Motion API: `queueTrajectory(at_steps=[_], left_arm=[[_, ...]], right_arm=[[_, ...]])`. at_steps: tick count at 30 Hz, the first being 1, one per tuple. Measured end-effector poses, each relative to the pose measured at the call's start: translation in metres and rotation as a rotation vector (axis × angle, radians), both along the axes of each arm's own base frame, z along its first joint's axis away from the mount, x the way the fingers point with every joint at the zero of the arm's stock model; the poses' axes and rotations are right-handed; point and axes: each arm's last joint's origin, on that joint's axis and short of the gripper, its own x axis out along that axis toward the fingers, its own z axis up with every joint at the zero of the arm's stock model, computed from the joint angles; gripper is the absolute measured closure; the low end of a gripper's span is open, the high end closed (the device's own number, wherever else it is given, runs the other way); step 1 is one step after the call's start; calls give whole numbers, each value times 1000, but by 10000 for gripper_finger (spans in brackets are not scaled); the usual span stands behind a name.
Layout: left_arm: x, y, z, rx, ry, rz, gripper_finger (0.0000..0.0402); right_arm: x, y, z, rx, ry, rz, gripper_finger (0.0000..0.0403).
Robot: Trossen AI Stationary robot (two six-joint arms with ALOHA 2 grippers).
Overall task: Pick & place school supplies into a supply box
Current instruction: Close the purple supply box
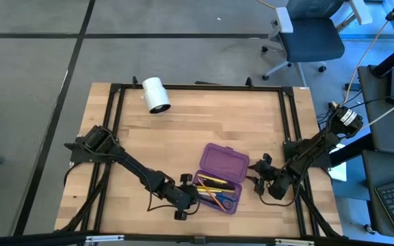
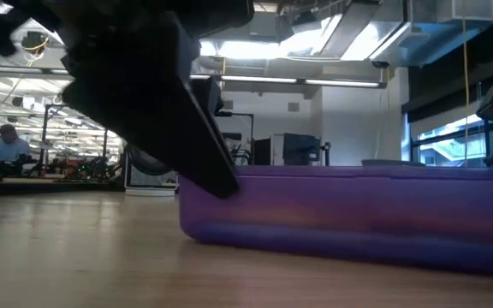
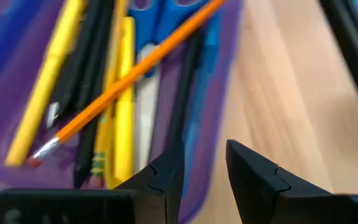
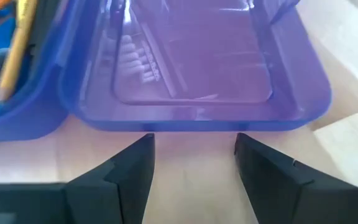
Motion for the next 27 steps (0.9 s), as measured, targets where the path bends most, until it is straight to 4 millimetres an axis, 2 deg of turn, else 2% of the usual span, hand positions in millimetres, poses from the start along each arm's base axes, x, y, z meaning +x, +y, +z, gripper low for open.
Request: queueTrajectory(at_steps=[9,27], left_arm=[[-1,-4,0,18,18,-228,290],[-1,-4,0,41,12,-244,290]], right_arm=[[5,-9,-2,-26,10,-33,177],[10,-8,0,-3,-25,-39,178]])
